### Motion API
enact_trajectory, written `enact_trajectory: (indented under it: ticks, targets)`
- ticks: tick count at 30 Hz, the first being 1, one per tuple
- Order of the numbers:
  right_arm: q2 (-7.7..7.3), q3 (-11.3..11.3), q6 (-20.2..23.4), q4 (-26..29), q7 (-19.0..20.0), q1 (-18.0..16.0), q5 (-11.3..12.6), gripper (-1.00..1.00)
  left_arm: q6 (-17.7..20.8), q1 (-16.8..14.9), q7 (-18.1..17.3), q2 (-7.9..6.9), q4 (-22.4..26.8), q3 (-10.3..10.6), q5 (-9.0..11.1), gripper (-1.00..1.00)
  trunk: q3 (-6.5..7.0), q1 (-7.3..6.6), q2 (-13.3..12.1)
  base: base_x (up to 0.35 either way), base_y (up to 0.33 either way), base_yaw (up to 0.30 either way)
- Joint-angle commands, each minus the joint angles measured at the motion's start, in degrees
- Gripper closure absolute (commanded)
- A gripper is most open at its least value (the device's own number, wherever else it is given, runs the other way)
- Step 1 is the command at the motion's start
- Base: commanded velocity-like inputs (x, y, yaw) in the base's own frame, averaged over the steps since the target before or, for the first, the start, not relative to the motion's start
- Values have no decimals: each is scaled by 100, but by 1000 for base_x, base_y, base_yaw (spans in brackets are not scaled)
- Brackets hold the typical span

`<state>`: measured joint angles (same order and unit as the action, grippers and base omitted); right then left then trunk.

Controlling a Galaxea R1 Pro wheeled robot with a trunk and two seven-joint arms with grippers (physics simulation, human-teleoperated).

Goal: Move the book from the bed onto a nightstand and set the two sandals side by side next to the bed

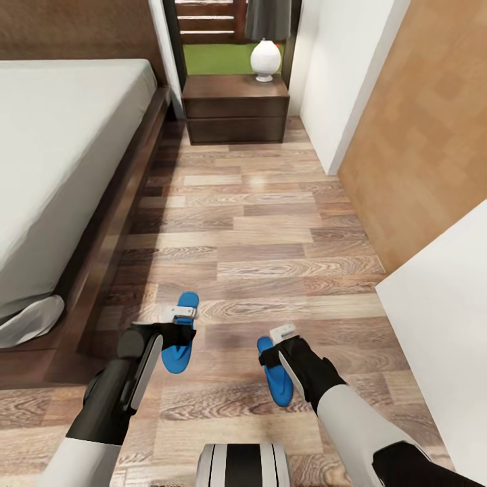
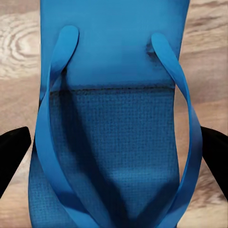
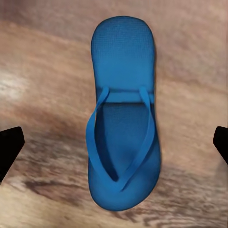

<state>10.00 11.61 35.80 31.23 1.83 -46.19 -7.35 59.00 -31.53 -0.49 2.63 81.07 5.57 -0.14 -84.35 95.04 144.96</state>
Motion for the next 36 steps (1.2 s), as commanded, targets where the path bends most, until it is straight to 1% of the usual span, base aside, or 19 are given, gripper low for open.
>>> enact_trajectory:
  ticks: [1, 5, 17, 26, 36]
  targets:
    - [0, 8, 33, -8, 19, -4, -57, -100, 25, -3, -5, 1, 5, 3, -4, 100, -27, 1, 3, 0, 0, 0]
    - [0, 8, 28, -153, 13, -42, -57, -100, 24, -3, -8, 1, 5, 22, -8, 100, -115, 11, 8, 0, 0, 0]
    - [0, 8, 24, -305, 6, -87, -57, -100, 24, 3, -5, 1, 5, 56, -11, 100, -115, 11, 8, 0, 0, 0]
    - [0, 8, 24, -318, 4, -98, -57, -100, 18, 6, -5, 1, 11, 82, -13, 100, -315, 35, 20, 0, 0, 0]
    - [0, 2, 10, -314, 6, -159, -57, -100, 3, 6, -6, 1, 18, 84, -13, 100, -315, 35, 20, 0, 0, 0]
